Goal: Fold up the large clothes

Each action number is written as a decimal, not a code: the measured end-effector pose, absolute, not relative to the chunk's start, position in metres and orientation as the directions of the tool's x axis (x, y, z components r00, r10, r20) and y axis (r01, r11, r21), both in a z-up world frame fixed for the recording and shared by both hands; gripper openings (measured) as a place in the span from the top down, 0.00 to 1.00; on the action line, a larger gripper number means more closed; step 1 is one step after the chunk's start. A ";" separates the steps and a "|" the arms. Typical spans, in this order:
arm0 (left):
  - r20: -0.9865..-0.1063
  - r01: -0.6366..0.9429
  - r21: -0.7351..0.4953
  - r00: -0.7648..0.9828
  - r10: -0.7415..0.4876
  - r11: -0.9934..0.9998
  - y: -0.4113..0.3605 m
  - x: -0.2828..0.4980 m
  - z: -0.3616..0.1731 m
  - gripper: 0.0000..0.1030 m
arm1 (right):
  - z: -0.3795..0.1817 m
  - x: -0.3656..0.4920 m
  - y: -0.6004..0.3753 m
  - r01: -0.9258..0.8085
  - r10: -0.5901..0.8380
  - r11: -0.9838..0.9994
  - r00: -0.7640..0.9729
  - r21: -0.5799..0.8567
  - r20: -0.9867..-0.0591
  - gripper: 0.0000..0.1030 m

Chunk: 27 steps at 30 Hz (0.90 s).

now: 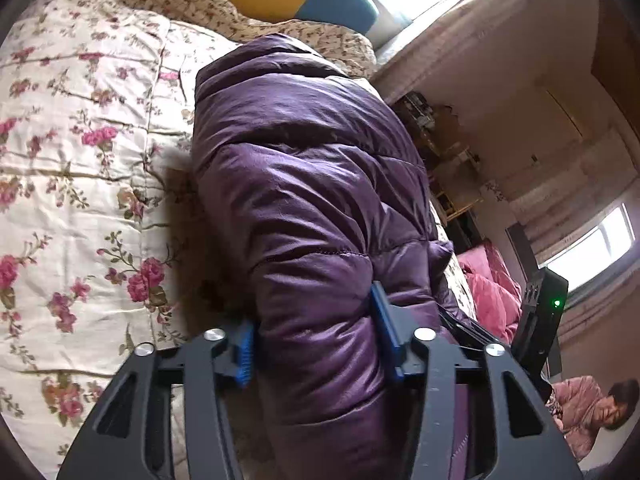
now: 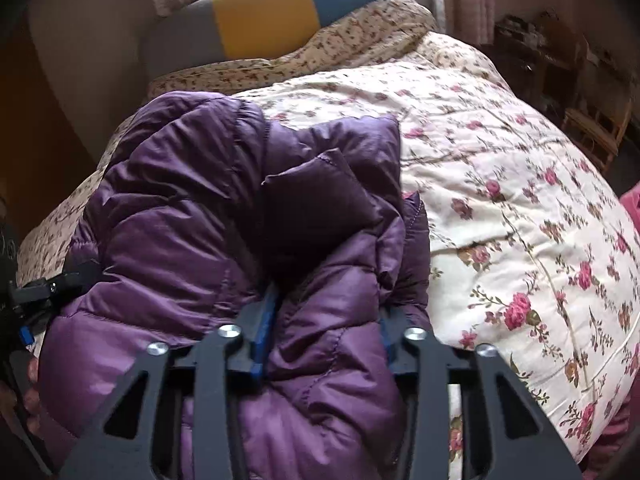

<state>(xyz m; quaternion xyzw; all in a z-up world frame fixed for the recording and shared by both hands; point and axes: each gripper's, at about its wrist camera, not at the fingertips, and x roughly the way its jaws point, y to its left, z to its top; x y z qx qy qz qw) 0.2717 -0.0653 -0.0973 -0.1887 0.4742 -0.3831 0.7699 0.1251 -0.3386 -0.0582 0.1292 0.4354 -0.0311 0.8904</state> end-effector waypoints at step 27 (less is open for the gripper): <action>-0.576 0.070 -0.609 0.646 -0.501 0.790 0.236 0.168 -0.060 0.58 | -0.037 0.145 -0.042 -0.441 0.400 0.883 0.533 0.160 -0.746 0.78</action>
